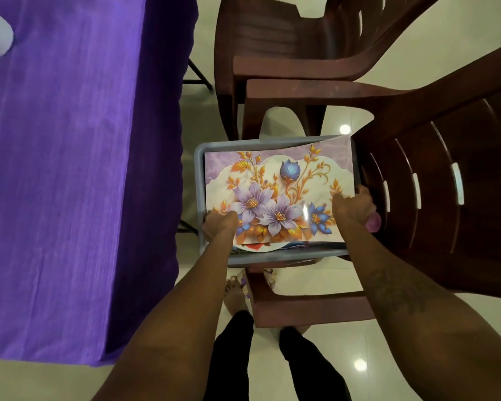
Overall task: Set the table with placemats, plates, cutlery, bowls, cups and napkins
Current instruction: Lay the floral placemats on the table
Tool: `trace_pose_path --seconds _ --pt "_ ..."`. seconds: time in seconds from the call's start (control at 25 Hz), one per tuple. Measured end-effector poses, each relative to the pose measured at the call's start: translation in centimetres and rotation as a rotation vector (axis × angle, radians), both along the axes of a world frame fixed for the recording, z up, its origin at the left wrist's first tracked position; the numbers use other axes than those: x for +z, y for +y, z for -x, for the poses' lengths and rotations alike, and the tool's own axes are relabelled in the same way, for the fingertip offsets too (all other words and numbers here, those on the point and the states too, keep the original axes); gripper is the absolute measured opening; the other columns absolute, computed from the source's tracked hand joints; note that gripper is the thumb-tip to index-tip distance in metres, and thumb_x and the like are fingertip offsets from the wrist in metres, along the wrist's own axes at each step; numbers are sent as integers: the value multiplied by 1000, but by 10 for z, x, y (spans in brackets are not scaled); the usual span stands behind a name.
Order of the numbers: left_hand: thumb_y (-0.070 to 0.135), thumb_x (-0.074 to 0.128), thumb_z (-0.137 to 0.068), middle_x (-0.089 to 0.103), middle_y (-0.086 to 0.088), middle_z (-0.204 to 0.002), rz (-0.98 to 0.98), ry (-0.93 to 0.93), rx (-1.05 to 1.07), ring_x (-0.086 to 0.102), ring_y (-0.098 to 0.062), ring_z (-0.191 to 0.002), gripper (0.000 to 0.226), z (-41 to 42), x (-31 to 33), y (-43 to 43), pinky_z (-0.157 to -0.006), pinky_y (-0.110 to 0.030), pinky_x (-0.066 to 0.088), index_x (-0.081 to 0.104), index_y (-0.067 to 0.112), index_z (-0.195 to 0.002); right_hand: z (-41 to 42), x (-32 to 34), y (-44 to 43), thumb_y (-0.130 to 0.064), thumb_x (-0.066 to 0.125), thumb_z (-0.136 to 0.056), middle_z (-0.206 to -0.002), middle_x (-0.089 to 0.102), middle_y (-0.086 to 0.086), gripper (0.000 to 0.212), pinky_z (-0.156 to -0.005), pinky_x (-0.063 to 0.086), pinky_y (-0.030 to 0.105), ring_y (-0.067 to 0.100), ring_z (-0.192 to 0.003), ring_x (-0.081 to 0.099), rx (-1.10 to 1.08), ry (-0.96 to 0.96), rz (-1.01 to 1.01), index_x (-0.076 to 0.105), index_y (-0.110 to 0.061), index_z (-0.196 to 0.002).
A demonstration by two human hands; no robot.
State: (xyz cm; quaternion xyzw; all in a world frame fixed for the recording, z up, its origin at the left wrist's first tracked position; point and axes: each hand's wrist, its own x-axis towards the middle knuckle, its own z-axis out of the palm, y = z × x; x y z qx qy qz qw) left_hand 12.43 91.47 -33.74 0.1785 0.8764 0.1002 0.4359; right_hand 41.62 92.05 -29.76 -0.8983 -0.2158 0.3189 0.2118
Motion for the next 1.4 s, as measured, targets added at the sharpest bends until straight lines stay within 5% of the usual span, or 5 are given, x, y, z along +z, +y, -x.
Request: trace_pose_path --seconds 0.36,0.68,1.04,1.2,1.4 --pt "41 73 -65 76 -5 -108 75 -165 -150 72 -27 -101 48 -9 24 -28 -88 -38 60 75 17 -107 7 38 1 -21 55 -100 -115 71 10 25 -82 55 38 29 -104 68 182 90 89 68 -12 -119" --pt "38 68 -97 70 -14 -83 131 -642 362 68 -23 -69 40 -65 100 -89 -56 -34 60 67 -1 -105 13 118 -2 -17 60 -97 -106 75 7 21 -87 62 47 26 -96 72 188 160 -102 74 -16 -113" --pt "31 57 -104 71 -18 -120 -330 -948 765 68 -34 -112 38 -122 198 -92 -100 -51 55 63 6 -132 12 192 -42 -12 67 -96 -110 76 6 30 -82 64 50 25 -92 75 63 434 -196 70 -17 -126" --pt "5 63 -96 75 -12 -88 -484 -894 646 69 -21 -69 15 -118 236 -83 -62 -35 62 78 7 -97 26 230 -73 -3 68 -94 -105 77 10 25 -81 64 48 26 -89 76 -79 672 -359 72 -11 -117" --pt "2 58 -99 73 -15 -82 -546 -899 352 65 -29 -76 28 -71 298 -80 -72 -44 58 81 5 -84 36 285 -111 -39 62 -99 -75 74 1 38 -58 57 27 14 -66 72 -114 1033 -557 70 -5 -113"
